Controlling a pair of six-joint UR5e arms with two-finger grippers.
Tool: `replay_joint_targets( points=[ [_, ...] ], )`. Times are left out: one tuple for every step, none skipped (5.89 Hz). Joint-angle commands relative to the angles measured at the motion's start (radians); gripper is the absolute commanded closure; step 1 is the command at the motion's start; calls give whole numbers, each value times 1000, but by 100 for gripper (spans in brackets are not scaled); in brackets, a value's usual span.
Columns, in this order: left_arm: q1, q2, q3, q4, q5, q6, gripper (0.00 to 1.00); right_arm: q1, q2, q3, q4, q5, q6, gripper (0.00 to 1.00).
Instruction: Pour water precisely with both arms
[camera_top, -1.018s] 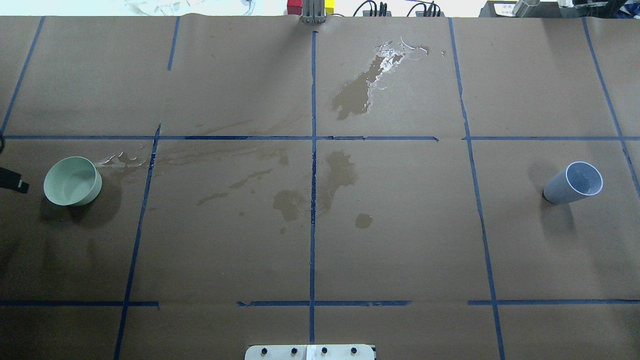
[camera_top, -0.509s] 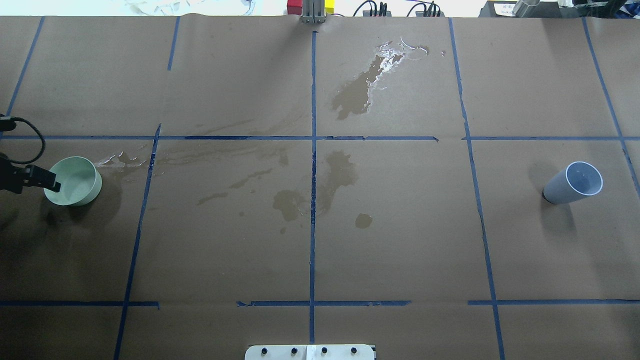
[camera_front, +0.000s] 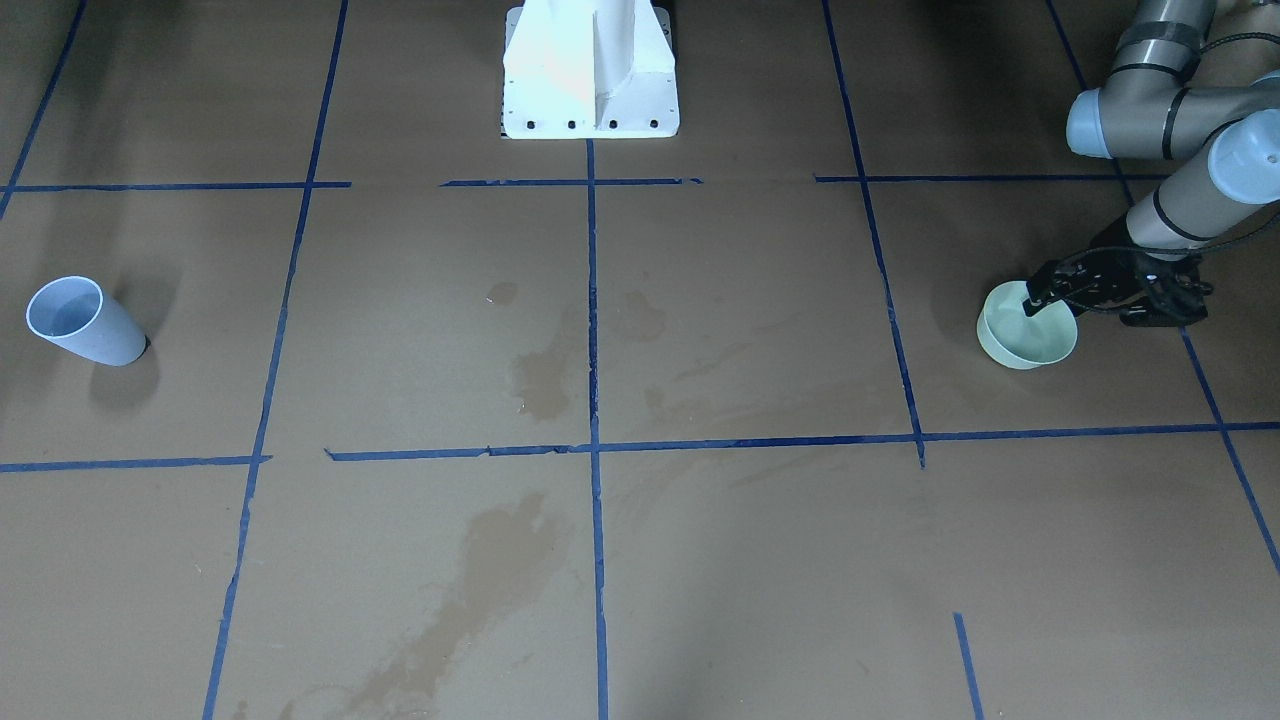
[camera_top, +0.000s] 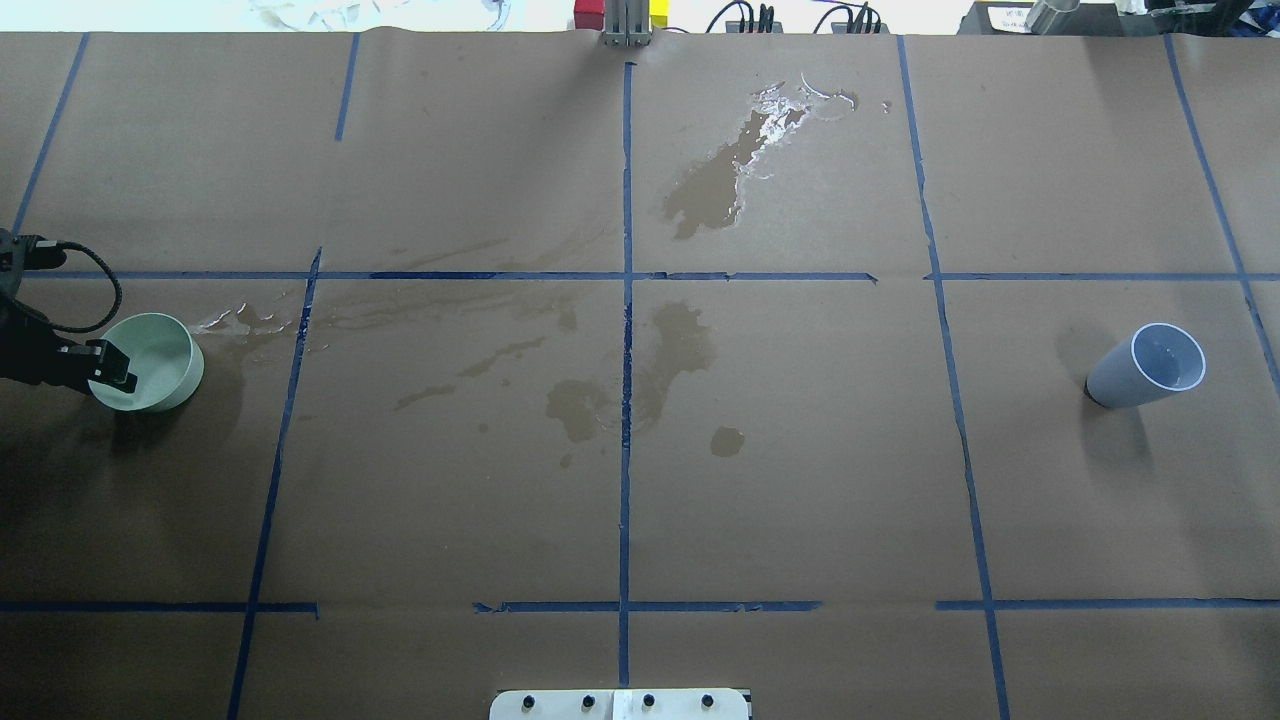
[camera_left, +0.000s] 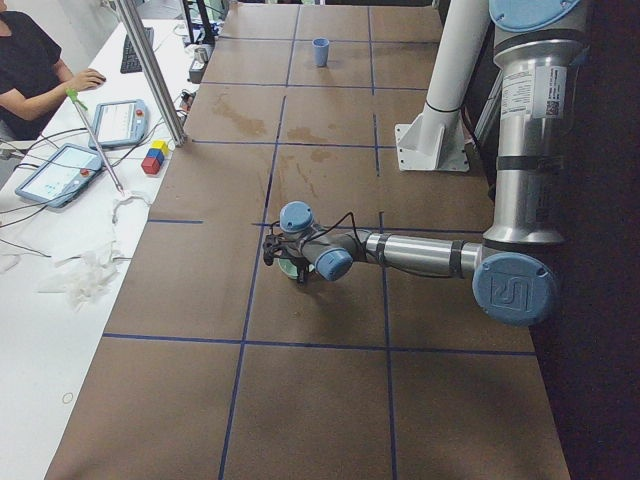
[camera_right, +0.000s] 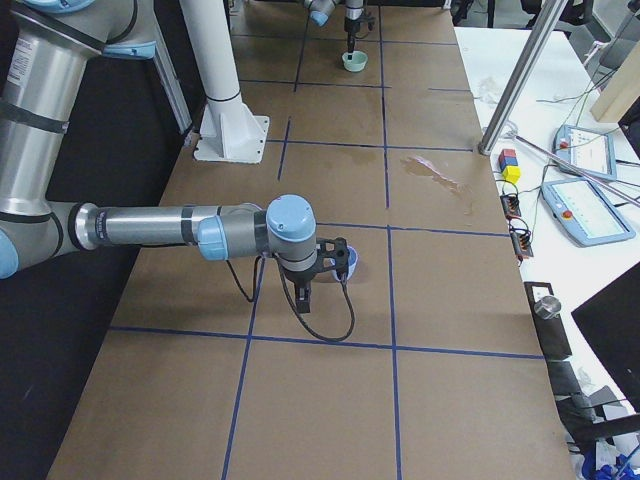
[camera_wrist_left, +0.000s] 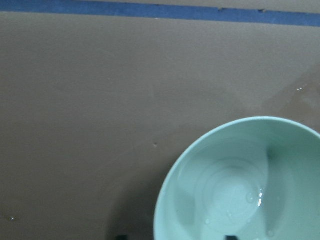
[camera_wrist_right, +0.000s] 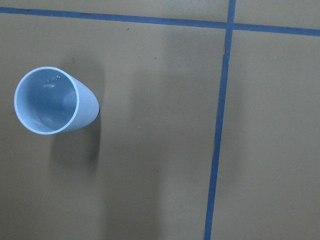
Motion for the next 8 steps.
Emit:
replay_joint_targets(
  points=[
    [2, -95, -9, 3, -10, -156, 100, 0, -5, 1, 1, 16, 0, 0],
    [75, -194, -60, 10, -4, -331, 100, 0, -5, 1, 2, 16, 0, 0],
    [182, -283, -72, 15, 2, -436, 100, 0, -5, 1, 2, 16, 0, 0],
    [236, -383, -76, 35, 13, -543, 100, 0, -5, 1, 2, 16, -8, 0],
    [299, -469, -75, 59, 26, -575, 100, 0, -5, 1, 2, 16, -8, 0],
    [386, -573, -72, 166, 128, -584, 100, 0, -5, 1, 3, 16, -2, 0],
    [463, -664, -53, 272, 233, -581, 100, -2, -5, 1, 20, 15, -2, 0],
    [505, -689, -17, 276, 290, -581, 100, -2, -6, 1, 69, 16, 1, 0]
  ],
)
